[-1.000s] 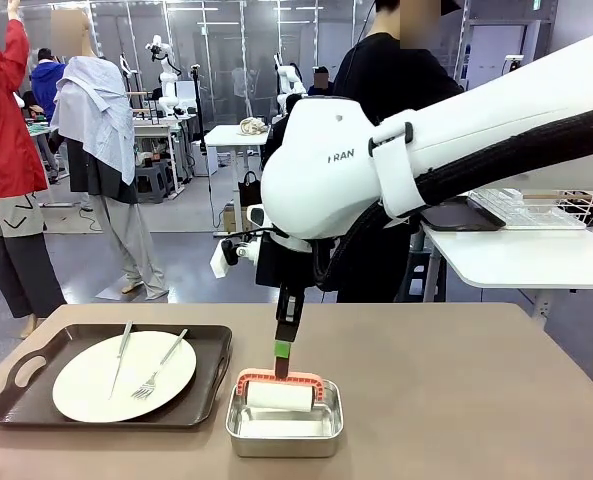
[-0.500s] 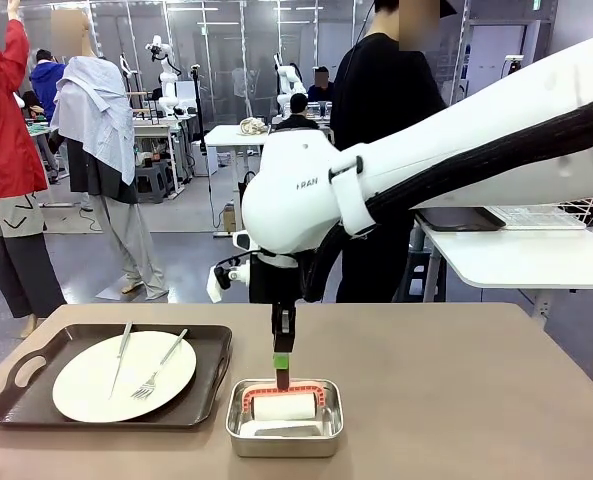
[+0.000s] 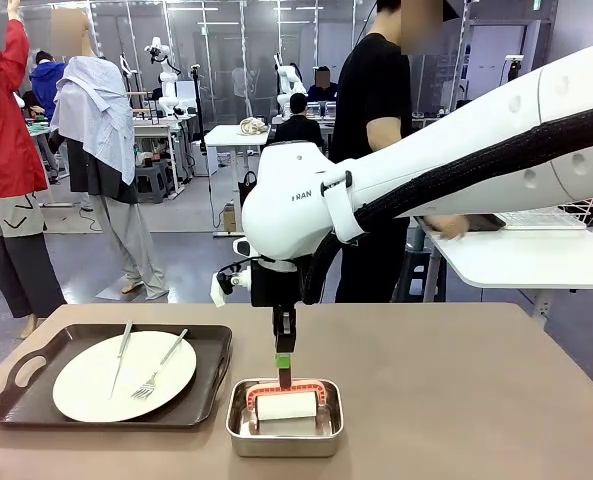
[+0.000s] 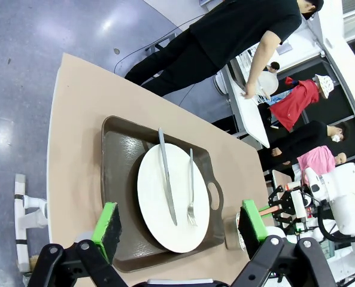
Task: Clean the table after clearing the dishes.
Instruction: Place the Lint Roller back on top of the Airtight Container.
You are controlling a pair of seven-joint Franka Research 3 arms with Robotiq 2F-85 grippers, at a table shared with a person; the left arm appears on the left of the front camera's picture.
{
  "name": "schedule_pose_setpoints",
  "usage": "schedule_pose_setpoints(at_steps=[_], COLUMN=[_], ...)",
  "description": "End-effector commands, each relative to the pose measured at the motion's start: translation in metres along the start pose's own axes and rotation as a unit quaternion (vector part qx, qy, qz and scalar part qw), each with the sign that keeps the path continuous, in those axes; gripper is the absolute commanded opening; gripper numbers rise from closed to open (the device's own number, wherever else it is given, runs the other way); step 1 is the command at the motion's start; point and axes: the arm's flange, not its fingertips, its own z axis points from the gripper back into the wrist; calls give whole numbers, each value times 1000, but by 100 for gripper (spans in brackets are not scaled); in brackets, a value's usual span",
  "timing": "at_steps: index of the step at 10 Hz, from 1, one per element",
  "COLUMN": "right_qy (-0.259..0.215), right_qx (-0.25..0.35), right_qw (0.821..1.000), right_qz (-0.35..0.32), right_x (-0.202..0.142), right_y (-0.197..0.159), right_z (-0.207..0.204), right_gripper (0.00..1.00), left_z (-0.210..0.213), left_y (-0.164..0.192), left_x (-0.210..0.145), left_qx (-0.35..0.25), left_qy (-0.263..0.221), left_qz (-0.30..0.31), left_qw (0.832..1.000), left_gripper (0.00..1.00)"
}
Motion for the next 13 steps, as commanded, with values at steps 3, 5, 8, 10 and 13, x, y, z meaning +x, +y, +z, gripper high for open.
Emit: schedule_pose_setpoints(at_steps=[3,5,8,10,13], right_qy=[-1,-7,-15,-22,-29], right_qx=[-19,-12,-38,-46,-64], right_qw=[1000,1000,999,998,997], right_qz=[17,18,23,24,16], right_x=[-11,-15,-17,-18,-22], right_y=[-14,-15,-10,-7,-5], right_z=[-22,-27,-9,1,15], right_gripper=[20,20,69,100,97], left_z=[3,3,3,3,3], left_y=[-1,-1,-1,-1,-1], left_x=[1,1,1,1,1], left_qx=[-5,-5,-5,-5,-5], left_qy=[0,0,0,0,0], left_qz=[-1,-1,-1,-1,-1], left_qw=[1000,1000,1000,1000,1000], left_gripper=[100,100,100,100,100])
